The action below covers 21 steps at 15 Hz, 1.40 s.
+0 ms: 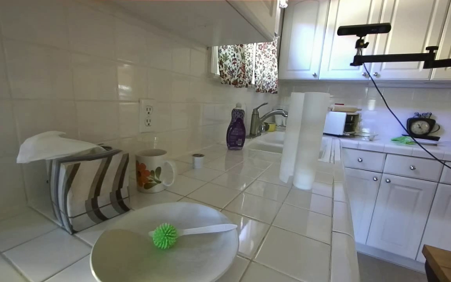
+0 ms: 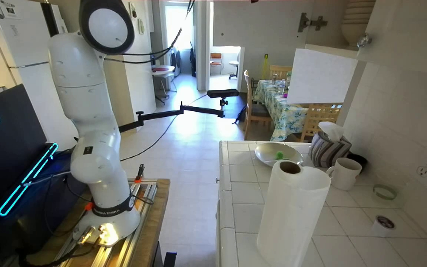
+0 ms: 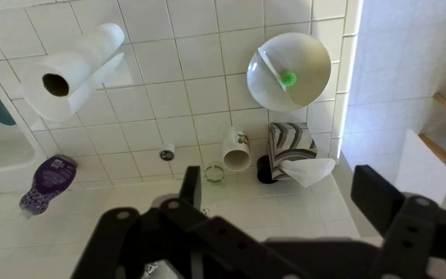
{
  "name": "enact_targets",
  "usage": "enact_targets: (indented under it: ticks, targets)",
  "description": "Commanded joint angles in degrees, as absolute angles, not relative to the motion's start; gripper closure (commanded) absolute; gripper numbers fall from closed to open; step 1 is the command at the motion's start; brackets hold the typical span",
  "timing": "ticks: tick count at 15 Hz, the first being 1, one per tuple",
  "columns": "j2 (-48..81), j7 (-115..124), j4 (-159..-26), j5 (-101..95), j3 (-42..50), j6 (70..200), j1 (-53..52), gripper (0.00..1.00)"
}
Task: Open the left cabinet door.
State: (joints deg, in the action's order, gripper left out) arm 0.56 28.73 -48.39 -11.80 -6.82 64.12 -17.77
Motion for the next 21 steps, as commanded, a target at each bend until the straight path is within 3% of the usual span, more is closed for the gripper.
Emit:
enact_targets:
  ticks: [1, 13, 14, 21]
  targets:
    - [-4.1, 25.8, -62.3, -9.0, -4.8, 73.3, -15.8, 0.0]
    - [-19.6, 20.2, -94.2, -5.9, -1.1, 90.3, -16.3, 0.0]
    - [-13.6, 21.2, -85.4, -8.3, -5.8, 87.2, -12.1, 0.0]
    - [-17.9, 20.2, -91.9, -6.5, -5.0, 88.8, -11.7, 0.0]
